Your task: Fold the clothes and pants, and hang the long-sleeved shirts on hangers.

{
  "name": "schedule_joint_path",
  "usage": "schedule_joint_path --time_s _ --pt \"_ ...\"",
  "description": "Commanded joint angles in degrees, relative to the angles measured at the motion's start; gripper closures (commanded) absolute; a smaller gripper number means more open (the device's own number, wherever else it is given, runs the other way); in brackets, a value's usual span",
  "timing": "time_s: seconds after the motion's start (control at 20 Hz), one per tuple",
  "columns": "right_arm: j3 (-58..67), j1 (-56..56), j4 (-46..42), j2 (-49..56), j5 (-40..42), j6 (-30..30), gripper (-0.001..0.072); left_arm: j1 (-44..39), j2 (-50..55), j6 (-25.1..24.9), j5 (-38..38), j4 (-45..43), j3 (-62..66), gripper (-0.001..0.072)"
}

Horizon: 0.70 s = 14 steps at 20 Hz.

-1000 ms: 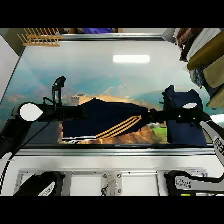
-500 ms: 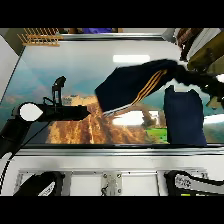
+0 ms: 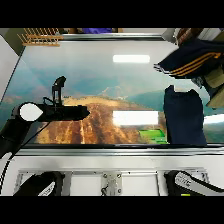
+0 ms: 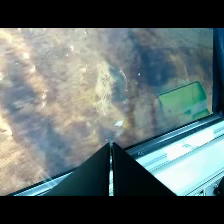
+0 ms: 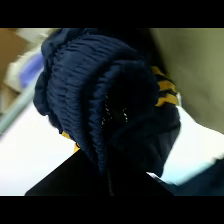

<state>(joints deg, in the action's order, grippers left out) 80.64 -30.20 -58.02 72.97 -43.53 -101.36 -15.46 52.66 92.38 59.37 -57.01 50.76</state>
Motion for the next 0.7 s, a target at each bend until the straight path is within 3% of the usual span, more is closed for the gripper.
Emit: schedule_joint_path --time_s 0.0,0.25,0.35,0.65 --pt "-0.94 -0.46 -31.91 -5.2 -16.65 -22.38 0.0695 -0.02 0.02 0.02 -0.07 -0.02 0.04 0.0699" --pt "-7.34 -0.33 -34.34 -13.44 -28.24 -25.35 0.0695 -0.02 0.02 0.0 0.02 -0.02 0.04 0.0699" --pt "-10.23 -0.33 -34.34 -17.2 -30.75 -28.26 0.0694 -0.02 0.02 -0.04 0.04 -0.04 0.04 0.0699" --pt "-17.05 -0.44 -34.93 -24.48 -39.41 -29.46 0.0694 -0.02 0.02 -1.6 0.22 -0.04 0.02 0.0699"
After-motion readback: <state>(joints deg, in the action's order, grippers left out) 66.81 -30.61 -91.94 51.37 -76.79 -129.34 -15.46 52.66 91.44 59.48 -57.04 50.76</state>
